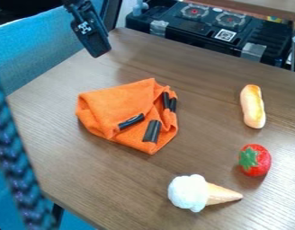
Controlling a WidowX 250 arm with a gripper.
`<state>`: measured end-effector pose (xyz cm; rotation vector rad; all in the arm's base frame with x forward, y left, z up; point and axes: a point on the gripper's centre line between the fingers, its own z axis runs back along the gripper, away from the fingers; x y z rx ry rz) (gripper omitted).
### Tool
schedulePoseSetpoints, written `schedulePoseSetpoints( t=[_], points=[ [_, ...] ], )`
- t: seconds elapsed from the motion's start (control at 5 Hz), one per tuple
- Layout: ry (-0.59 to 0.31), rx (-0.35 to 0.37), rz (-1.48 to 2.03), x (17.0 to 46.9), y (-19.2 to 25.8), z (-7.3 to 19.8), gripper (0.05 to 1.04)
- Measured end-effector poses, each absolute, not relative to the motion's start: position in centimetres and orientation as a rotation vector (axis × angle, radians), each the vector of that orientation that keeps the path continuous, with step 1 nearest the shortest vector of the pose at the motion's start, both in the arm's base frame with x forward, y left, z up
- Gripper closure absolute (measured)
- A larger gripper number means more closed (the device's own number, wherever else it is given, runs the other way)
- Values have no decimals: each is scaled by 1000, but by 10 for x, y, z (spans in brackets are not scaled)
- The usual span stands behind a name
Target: Unfold the cloth from the bottom right to the top left of the table
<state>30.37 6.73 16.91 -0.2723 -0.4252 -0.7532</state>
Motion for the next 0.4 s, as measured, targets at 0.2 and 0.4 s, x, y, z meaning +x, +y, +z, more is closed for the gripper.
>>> schedulePoseSetpoints(
  t=[0.2,0.4],
  points=[
    [-408,-290,-743,304,68,160,84],
    [-398,-293,-736,299,66,149,84]
  ],
)
